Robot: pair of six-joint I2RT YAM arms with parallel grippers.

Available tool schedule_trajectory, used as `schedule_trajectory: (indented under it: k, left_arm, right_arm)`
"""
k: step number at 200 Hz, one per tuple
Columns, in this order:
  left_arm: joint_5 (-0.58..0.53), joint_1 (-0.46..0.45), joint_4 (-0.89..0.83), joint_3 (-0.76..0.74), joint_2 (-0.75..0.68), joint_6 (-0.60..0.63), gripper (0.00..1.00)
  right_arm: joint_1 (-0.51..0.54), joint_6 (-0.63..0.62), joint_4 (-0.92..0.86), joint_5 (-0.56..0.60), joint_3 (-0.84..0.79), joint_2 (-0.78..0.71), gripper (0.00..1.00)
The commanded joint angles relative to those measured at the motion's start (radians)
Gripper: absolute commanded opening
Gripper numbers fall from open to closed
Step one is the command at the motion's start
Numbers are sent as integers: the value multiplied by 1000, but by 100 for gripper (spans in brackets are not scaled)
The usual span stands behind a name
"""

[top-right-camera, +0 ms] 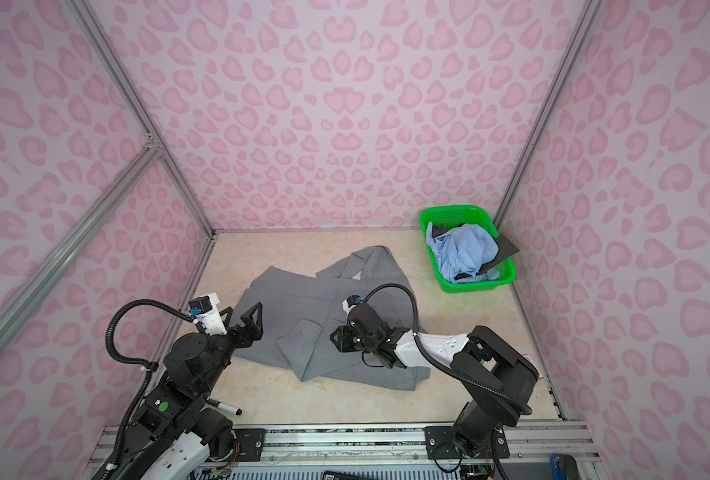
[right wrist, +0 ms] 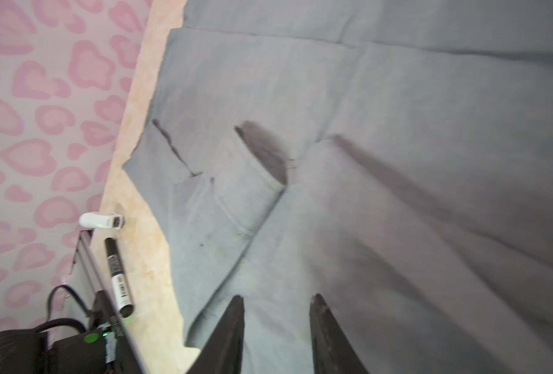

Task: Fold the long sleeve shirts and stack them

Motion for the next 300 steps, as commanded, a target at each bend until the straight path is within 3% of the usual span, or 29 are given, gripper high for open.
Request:
schedule_trajectory:
  k: [1, 20, 45, 76, 109, 156, 198, 267, 300]
  left_arm:
    - [-52, 2, -144, 56, 22, 6, 97]
    - [-33, 1, -222, 92, 94, 34, 96]
    - [-85, 10, -312, 146, 203, 44, 97]
    - [-100, 29, -264, 115, 189, 3, 97]
    - [-155, 40, -266, 91, 168, -20, 97]
    - [-222, 40, -261, 82, 139, -29, 97]
    - [-208, 40, -253, 79, 132, -24, 97]
    - [-219, 40, -257, 80, 115, -24, 97]
    - [-240, 40, -259, 89, 97, -28, 97]
  right_arm:
    - [27, 128, 131, -62, 32, 72, 36]
    - [64, 167, 149, -28, 76, 137, 37]
    - [94, 213, 119, 31, 120, 196, 38]
    - [116, 274, 20, 130, 138, 235, 38]
    - [151, 272, -63, 317, 120, 166, 39]
    - [164, 280, 36, 173, 205, 287, 35]
    - [184, 290, 4, 262, 205, 274, 34]
    - [176, 266, 192, 192, 221, 301, 0]
    - [170, 212, 188, 228, 258, 259, 0]
